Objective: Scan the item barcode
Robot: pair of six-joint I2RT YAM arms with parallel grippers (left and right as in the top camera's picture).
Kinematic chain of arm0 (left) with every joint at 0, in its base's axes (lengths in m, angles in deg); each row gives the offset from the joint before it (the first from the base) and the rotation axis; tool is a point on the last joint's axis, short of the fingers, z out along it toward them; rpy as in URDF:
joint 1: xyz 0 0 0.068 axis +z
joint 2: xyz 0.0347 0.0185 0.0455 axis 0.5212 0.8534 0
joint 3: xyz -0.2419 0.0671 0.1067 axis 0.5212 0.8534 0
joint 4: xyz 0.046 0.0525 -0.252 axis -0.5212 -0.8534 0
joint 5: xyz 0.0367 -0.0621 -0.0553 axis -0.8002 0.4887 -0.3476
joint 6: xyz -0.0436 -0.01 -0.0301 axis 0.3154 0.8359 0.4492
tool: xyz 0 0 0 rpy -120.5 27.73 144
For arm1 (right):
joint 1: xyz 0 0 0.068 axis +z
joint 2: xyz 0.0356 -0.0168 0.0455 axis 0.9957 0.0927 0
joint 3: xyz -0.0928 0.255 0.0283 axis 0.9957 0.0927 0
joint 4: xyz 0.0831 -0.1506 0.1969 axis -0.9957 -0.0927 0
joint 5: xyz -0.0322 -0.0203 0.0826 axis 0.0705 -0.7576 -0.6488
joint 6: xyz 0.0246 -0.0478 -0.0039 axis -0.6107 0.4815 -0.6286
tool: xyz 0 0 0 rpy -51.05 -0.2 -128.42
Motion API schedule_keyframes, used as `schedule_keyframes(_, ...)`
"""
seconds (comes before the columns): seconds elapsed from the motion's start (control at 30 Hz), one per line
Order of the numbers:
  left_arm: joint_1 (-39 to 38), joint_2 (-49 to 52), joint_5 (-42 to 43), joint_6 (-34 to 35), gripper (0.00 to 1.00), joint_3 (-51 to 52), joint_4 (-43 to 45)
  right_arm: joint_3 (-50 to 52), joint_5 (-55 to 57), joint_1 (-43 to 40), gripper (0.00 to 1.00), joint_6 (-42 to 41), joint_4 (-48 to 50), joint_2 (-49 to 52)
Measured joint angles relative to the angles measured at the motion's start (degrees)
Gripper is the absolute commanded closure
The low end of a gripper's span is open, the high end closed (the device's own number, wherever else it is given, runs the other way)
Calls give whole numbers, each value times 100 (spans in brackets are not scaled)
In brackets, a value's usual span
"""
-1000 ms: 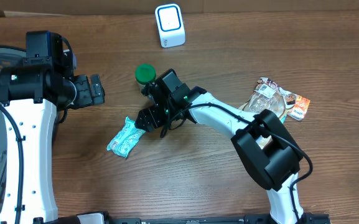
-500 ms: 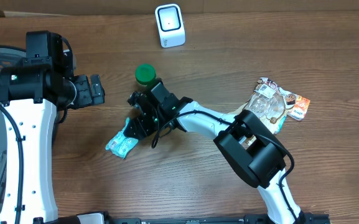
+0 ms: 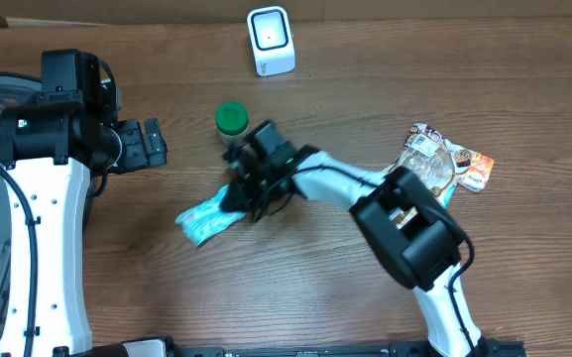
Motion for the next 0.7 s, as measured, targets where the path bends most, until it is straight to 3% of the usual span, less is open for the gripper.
schedule_keyframes(0.23,0,2,2,0,0,0,-4,0,304,-793,96,-98,-1102,-560)
schedule_keyframes(0.4,0,0,0,0,1,0,-4,-11,1419,-925,94,-901,-2039,-1355)
schedule_keyframes(0.47,0,0,0,0,0,0,-2,-13,1875,-874,82,-1261,-2269,-1467)
schedule_keyframes(0.6,0,2,0,0,1,0,-4,168,2485,-667,40,-1716,-2179,-1469)
schedule_keyframes(0.7,0,0,0,0,0,0,-2,297,2697,-472,34,-1856,-2199,-1434)
